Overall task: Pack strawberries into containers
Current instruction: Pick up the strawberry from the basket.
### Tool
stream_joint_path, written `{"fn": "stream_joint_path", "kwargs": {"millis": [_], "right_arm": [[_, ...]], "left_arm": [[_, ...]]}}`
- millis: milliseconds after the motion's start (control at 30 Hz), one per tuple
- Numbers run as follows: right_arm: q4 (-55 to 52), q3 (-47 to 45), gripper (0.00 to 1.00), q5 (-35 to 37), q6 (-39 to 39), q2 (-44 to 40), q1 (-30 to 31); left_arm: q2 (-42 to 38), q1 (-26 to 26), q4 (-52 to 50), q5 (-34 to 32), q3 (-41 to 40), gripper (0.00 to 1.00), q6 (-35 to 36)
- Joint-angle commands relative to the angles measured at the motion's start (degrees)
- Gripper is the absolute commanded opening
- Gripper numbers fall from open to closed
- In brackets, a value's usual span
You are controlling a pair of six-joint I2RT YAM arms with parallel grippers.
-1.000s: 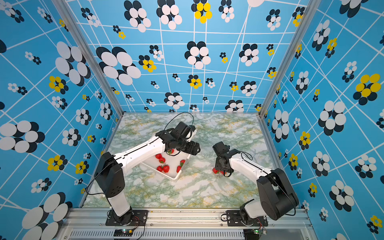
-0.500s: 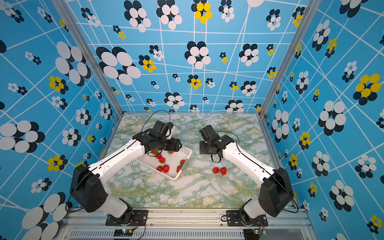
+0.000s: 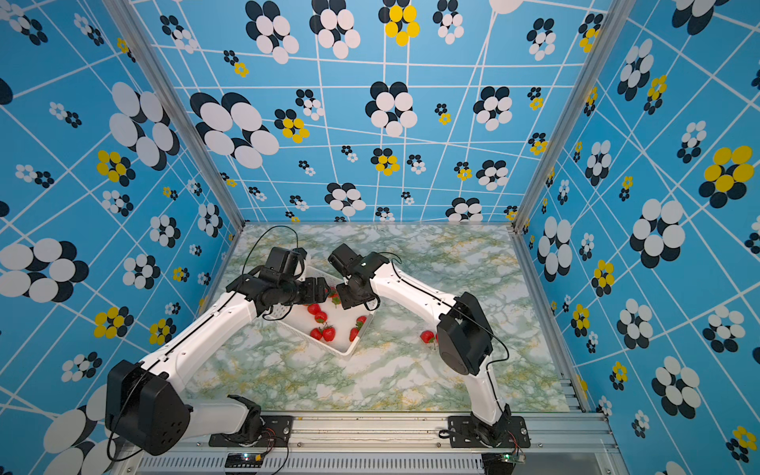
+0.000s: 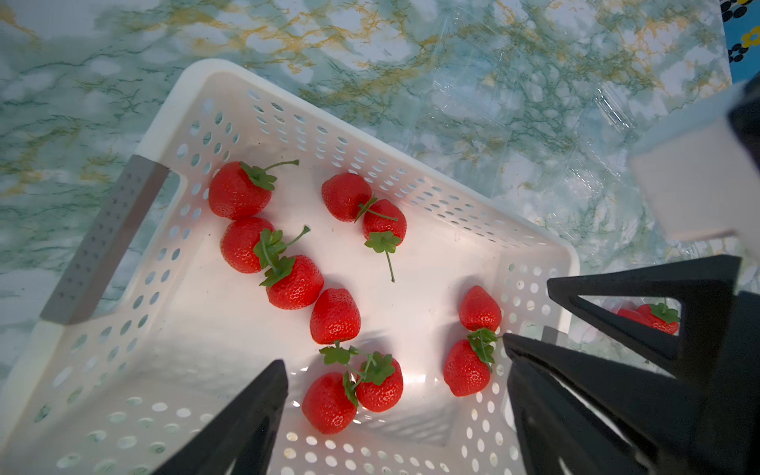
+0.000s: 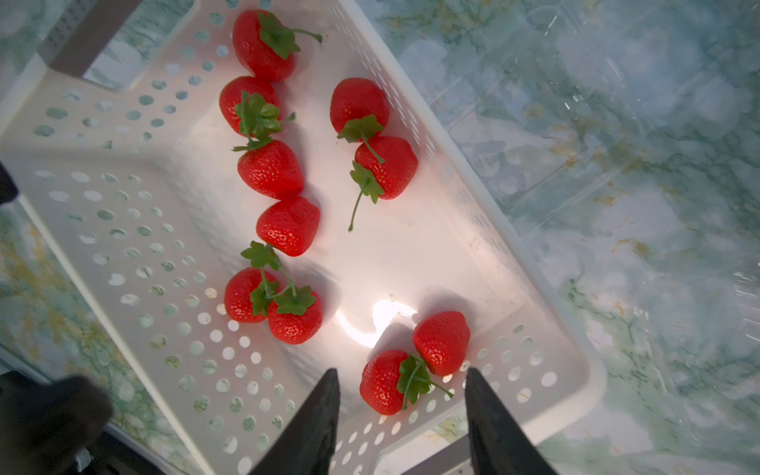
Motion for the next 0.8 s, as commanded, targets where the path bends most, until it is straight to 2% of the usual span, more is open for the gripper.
{"fn": "stream_joint_path", "kwargs": {"millis": [0, 400, 500, 767], "right_arm": [[-6.81, 4.31, 0.51, -1.53, -2.3, 2.32, 0.05], [-9.31, 21.51, 0.53, -2.05, -4.81, 16.89, 0.69], [-10.68, 26.74, 0.57, -2.11, -5.06, 21.17, 0.68], [-10.77, 30.33, 0.64, -0.49, -4.35, 25.91, 0.38]], "left_arm": [[-2.05, 1.79, 2.07, 2.07, -2.17, 0.86, -0.72], [-3.12, 6.95, 3.33, 4.4, -5.01, 0.86, -0.54], [-2.95, 7.41, 3.42, 4.66, -5.05, 0.86, -0.38], [-2.24, 7.81, 3.85, 5.54, -5.18, 0.86, -0.06]]}}
